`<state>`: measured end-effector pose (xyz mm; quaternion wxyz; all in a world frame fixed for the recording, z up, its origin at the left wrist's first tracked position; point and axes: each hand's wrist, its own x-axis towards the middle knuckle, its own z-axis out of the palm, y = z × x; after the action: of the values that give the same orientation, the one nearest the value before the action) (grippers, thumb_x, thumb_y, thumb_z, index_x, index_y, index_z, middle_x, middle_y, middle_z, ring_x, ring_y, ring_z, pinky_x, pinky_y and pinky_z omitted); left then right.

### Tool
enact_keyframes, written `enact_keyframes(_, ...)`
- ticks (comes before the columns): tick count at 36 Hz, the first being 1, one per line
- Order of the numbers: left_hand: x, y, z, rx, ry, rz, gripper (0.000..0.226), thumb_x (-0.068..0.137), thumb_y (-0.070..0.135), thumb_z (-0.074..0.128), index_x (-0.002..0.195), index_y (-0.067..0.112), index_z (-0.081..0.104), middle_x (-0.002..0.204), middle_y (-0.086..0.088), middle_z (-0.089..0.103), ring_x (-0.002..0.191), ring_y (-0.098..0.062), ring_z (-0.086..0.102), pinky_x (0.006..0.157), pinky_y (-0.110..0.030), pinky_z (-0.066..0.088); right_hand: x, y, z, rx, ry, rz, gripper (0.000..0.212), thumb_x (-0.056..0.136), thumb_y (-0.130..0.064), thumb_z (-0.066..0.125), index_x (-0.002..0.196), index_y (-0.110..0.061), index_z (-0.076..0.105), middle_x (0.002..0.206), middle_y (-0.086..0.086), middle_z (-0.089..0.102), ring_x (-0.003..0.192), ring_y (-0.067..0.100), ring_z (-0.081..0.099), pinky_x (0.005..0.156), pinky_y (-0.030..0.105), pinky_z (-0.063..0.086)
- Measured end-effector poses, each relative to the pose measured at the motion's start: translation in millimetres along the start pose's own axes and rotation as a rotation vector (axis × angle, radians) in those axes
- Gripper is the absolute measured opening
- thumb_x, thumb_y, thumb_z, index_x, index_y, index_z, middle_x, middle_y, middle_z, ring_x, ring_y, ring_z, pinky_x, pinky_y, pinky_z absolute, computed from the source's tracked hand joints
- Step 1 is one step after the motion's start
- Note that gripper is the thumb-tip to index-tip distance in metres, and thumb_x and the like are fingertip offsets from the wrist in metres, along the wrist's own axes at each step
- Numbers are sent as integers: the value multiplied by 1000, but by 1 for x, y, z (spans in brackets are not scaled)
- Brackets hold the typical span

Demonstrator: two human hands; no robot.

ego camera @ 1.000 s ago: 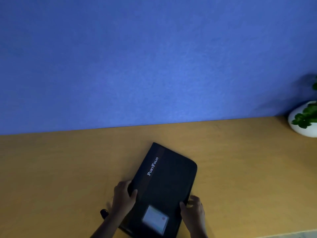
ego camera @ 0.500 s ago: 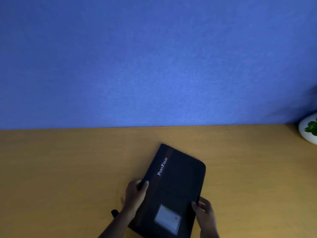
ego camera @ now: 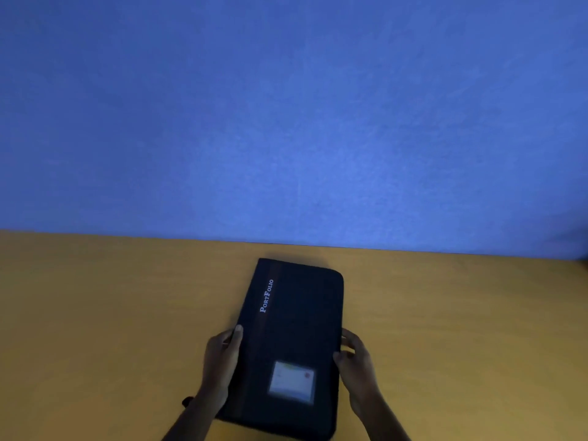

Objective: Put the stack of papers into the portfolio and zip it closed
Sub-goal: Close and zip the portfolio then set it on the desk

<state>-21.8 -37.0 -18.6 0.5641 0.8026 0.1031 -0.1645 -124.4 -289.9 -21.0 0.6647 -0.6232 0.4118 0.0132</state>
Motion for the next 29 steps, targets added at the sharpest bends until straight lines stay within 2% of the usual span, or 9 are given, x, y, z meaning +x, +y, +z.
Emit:
enact_keyframes(3, 15, 0, -28, -29, 13, -11, 35, 100, 56, 56, 85, 35, 80, 79, 5, 76, 75, -13, 71, 70, -34, 51, 9, -13, 29, 2, -58, -8, 49, 98, 6, 58, 129, -31, 68, 125, -7, 71, 99, 16, 77, 65, 24, 61)
enact_keyframes(5, 28, -4, -46, -47, 19, -14, 47, 99, 58, 56, 89, 17, 78, 81, -13, 72, 76, -33, 69, 69, -39, 49, 13, -20, 50, 12, -96, -12, 52, 96, 10, 59, 128, -30, 68, 125, -7, 71, 92, 11, 77, 63, 20, 61)
enact_keyframes(6, 34, -6, -55, -56, 35, -13, 49, 99, 58, 56, 89, 15, 78, 82, -17, 70, 76, -35, 68, 69, -39, 49, 15, -23, 60, 8, -113, -16, 53, 95, 10, 60, 128, -29, 68, 125, -7, 71, 89, 8, 77, 63, 20, 61)
enact_keyframes(12, 69, -8, -100, -47, 99, -7, 37, 101, 56, 54, 91, 33, 81, 92, 1, 80, 82, -18, 76, 76, -47, 60, 24, -44, 117, -19, -203, -18, 57, 90, 13, 60, 131, -26, 65, 126, -4, 70, 89, 2, 76, 62, 14, 58)
enact_keyframes(15, 86, -13, -117, -54, 120, 8, 41, 101, 58, 53, 92, 29, 82, 91, -1, 80, 85, -23, 76, 76, -48, 59, 30, -51, 140, -37, -231, -6, 59, 88, 11, 60, 134, -25, 64, 124, -5, 70, 103, 10, 72, 63, 15, 58)
enact_keyframes(18, 100, -17, -129, -46, 135, -10, 42, 99, 61, 52, 95, 32, 81, 92, 3, 80, 88, -23, 76, 77, -48, 59, 38, -55, 160, -52, -251, 9, 62, 87, 14, 57, 137, -21, 63, 123, -4, 70, 104, 11, 70, 60, 12, 57)
enact_keyframes(23, 122, -24, -143, -59, 155, -29, 55, 97, 67, 49, 91, 22, 81, 91, -20, 75, 88, -44, 70, 69, -43, 52, 51, -58, 183, -53, -278, 49, 62, 88, 11, 59, 140, -23, 62, 123, -7, 70, 104, 11, 71, 60, 11, 57)
enact_keyframes(27, 138, -33, -151, -54, 127, -30, 82, 88, 81, 48, 95, 3, 72, 86, -8, 65, 77, -26, 59, 70, -40, 43, 58, -59, 196, -41, -279, 71, 59, 90, 7, 61, 140, -26, 62, 121, -9, 71, 103, 9, 71, 60, 10, 57)
enact_keyframes(29, 145, -36, -152, -49, 131, -19, 75, 88, 80, 48, 85, 8, 71, 87, -6, 59, 81, -21, 54, 73, -39, 40, 61, -59, 199, -32, -274, 80, 57, 92, 5, 62, 139, -28, 62, 120, -11, 72, 103, 7, 71, 60, 10, 57)
